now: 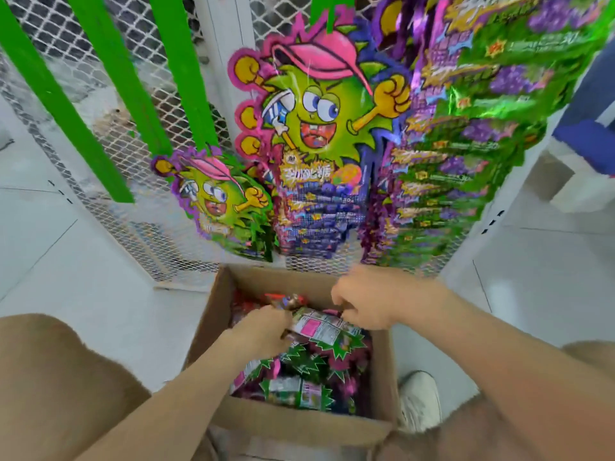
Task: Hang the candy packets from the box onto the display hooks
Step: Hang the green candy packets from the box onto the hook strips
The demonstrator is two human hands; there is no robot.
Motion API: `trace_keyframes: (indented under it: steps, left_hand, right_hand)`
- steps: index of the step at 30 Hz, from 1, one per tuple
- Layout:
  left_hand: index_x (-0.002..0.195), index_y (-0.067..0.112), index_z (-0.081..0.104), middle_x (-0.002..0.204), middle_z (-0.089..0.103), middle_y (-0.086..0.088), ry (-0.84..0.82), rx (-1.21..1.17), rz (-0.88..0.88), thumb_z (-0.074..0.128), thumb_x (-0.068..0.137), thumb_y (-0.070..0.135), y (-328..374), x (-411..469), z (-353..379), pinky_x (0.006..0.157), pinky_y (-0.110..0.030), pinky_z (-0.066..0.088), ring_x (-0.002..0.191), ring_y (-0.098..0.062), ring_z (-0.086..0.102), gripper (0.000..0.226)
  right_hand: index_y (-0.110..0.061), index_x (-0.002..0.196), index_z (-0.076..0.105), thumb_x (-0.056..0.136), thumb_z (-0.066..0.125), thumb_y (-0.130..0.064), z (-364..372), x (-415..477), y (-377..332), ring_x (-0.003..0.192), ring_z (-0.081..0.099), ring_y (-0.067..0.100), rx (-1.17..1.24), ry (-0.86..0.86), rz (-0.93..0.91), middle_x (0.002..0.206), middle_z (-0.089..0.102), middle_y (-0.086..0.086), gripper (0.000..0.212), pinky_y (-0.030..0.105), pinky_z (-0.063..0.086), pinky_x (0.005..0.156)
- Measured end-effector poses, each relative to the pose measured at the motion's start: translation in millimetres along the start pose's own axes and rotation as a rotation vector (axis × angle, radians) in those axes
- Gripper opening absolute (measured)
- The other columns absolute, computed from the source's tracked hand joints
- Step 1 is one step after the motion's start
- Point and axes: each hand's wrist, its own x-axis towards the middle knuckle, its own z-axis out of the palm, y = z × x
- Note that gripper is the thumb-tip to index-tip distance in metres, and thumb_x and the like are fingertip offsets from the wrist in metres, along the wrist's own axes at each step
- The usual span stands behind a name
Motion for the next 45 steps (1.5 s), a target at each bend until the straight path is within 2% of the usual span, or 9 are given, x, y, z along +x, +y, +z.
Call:
trace_keyframes:
  steps: [4, 6, 9, 13, 18, 21, 27, 38, 45]
  left_hand:
    - [0.169, 0.014, 0.012, 0.171, 0.017, -0.019, -0.229, -0.196, -0.215, 0.067, 0.095, 0.058, -8, 18, 55, 0.121, -0.056, 0.038, 0.155, -0.050, 0.025, 0.102]
    - [0.170, 0.013, 0.001, 0.164, 0.036, -0.023, -0.228, -0.312, -0.246, 0.073, 0.095, 0.051, -4, 22, 73, 0.115, -0.045, 0.043, 0.151, -0.043, 0.039, 0.110]
    - [0.167, 0.008, 0.019, 0.095, 0.067, -0.003, -0.059, -0.242, -0.259, 0.075, 0.091, 0.026, 10, 22, 85, 0.075, -0.035, 0.051, 0.097, -0.027, 0.068, 0.096]
    - [0.155, 0.012, 0.046, 0.103, 0.069, -0.009, -0.054, -0.313, -0.199, 0.062, 0.088, -0.002, 9, 19, 67, 0.067, -0.034, 0.047, 0.090, -0.028, 0.064, 0.070]
    - [0.075, 0.030, 0.060, 0.072, 0.062, 0.009, 0.106, -0.468, -0.014, 0.055, 0.090, -0.009, -5, -10, -18, 0.059, -0.023, 0.039, 0.071, -0.013, 0.060, 0.041]
    - [0.090, 0.020, 0.073, 0.082, 0.073, 0.007, 0.105, -0.691, 0.139, 0.068, 0.097, -0.001, -12, -43, -73, 0.076, -0.026, 0.044, 0.081, -0.008, 0.062, 0.024]
    - [0.111, 0.016, 0.074, 0.100, 0.071, -0.018, 0.209, -0.954, 0.297, 0.074, 0.099, 0.007, -12, -104, -129, 0.086, -0.032, 0.047, 0.094, -0.017, 0.064, 0.015]
    - [0.115, 0.012, 0.073, 0.113, 0.077, -0.017, 0.312, -0.909, 0.295, 0.074, 0.098, 0.005, 3, -125, -161, 0.100, -0.044, 0.055, 0.109, -0.025, 0.072, 0.018]
    - [0.106, 0.019, 0.074, 0.102, 0.074, -0.004, 0.574, -0.781, 0.360, 0.083, 0.092, 0.011, 30, -143, -203, 0.082, -0.038, 0.057, 0.099, -0.015, 0.070, 0.019]
  right_hand:
    - [-0.014, 0.103, 0.063, 0.099, 0.058, -0.024, 10, 13, 9, 0.085, 0.066, 0.035, 0.000, -0.021, 0.025, 0.091, 0.049, 0.005, 0.012, 0.038, 0.052, 0.066]
    - [-0.014, 0.103, 0.063, 0.099, 0.058, -0.021, 14, 19, 11, 0.082, 0.067, 0.034, 0.014, -0.027, 0.021, 0.092, 0.053, 0.007, 0.009, 0.035, 0.047, 0.060]
    - [-0.016, 0.103, 0.062, 0.099, 0.057, -0.018, 17, 27, 13, 0.079, 0.067, 0.031, 0.033, -0.035, 0.014, 0.091, 0.055, 0.006, 0.006, 0.034, 0.046, 0.058]
    - [-0.014, 0.101, 0.060, 0.101, 0.055, -0.018, 16, 34, 12, 0.073, 0.062, 0.029, 0.024, -0.045, 0.005, 0.089, 0.054, 0.006, 0.007, 0.035, 0.045, 0.057]
    - [-0.008, 0.116, 0.059, 0.105, 0.053, -0.020, 11, 34, 12, 0.081, 0.060, 0.029, 0.067, -0.036, 0.006, 0.110, 0.062, 0.015, 0.018, 0.038, 0.052, 0.065]
    - [-0.012, 0.147, 0.044, 0.104, 0.060, -0.039, 4, 26, 10, 0.125, 0.055, 0.031, 0.196, 0.091, -0.078, 0.139, 0.054, 0.012, 0.053, 0.047, 0.050, 0.103]
    - [-0.013, 0.091, 0.059, 0.104, 0.063, -0.039, -23, 5, -1, 0.060, 0.040, 0.017, 0.562, 0.401, -0.211, 0.066, 0.050, 0.000, 0.030, 0.036, 0.033, 0.060]
    - [-0.032, 0.117, 0.060, 0.107, 0.058, -0.031, -43, -20, -6, 0.055, 0.034, 0.019, 0.834, 0.440, -0.206, 0.061, 0.045, -0.011, 0.010, 0.030, 0.032, 0.050]
    - [-0.027, 0.099, 0.065, 0.105, 0.059, -0.045, -63, -41, -15, 0.066, 0.055, 0.011, 0.516, 0.886, -0.157, 0.071, 0.061, -0.005, 0.020, 0.035, 0.044, 0.067]
